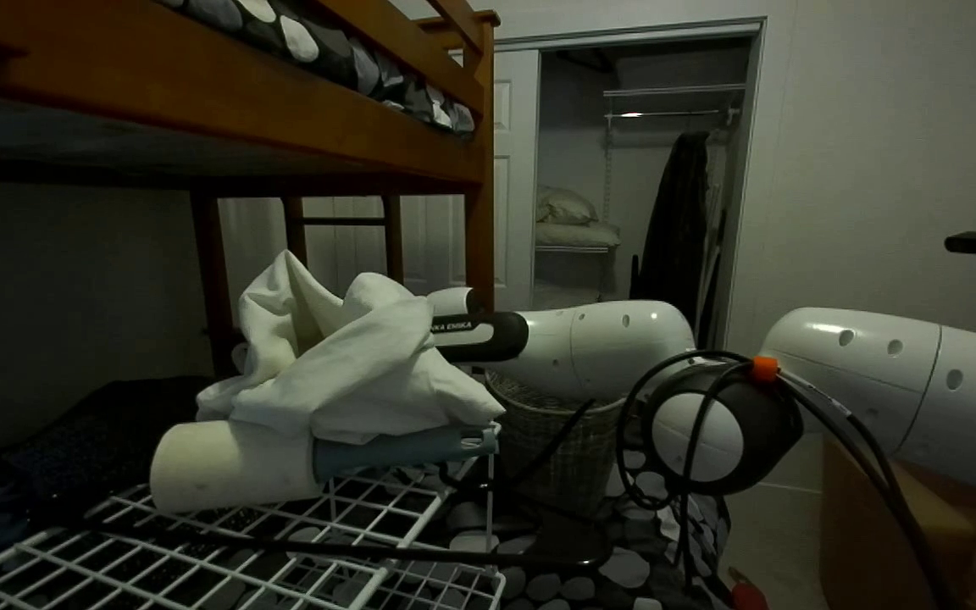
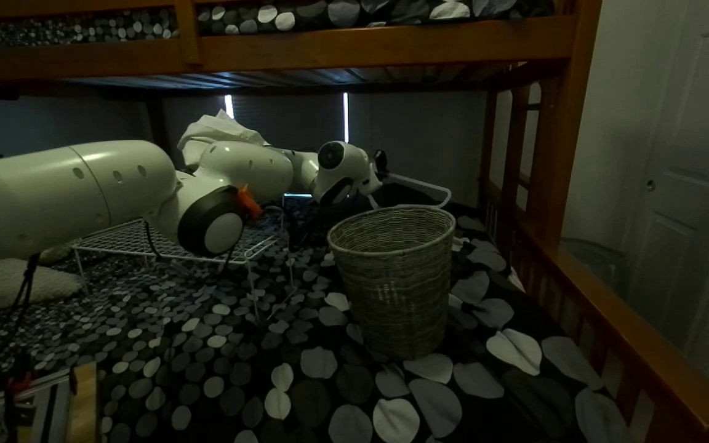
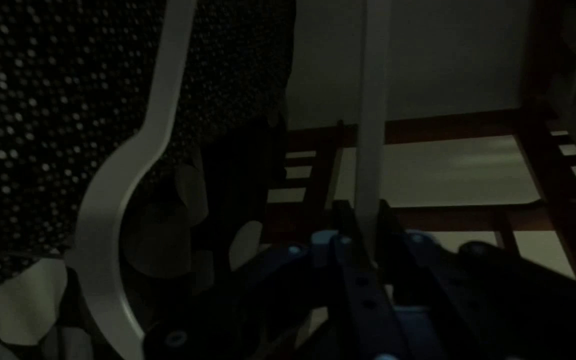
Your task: Put the white coat hanger in the basket
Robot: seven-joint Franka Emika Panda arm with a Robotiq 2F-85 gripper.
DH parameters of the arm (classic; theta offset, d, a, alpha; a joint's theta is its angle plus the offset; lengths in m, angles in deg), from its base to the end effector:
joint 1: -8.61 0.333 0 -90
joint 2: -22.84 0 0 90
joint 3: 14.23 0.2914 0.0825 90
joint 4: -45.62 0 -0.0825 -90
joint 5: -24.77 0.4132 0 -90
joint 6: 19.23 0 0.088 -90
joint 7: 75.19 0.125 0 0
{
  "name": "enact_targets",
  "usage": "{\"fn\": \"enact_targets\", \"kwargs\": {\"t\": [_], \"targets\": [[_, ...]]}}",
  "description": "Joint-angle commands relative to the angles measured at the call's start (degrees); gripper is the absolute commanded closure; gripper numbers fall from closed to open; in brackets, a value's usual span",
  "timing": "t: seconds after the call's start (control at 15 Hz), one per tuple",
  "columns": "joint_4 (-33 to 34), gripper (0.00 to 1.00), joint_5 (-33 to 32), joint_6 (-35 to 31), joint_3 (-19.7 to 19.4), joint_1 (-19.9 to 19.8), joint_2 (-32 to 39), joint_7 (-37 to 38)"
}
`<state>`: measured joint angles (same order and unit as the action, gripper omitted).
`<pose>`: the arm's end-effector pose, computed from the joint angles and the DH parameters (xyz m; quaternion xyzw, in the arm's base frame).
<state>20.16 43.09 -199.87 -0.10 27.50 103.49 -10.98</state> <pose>0.8133 0.2914 0.3087 -0.6405 0.4664 -0.2973 0.5328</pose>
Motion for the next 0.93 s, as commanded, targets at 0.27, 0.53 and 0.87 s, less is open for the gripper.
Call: {"fn": "enact_targets", "kwargs": {"t": [0.27, 0.53, 0.87], "targets": [[-1.59, 0.97, 1.21, -4.29, -9.09, 3.03, -2.35, 0.72], [-13.66, 0.97, 4.7, -5.23, -26.04, 5.24, -9.0, 9.61], [-24.85, 0.97, 8.61, 1.55, -48.12, 11.84, -14.71, 19.18]]}}
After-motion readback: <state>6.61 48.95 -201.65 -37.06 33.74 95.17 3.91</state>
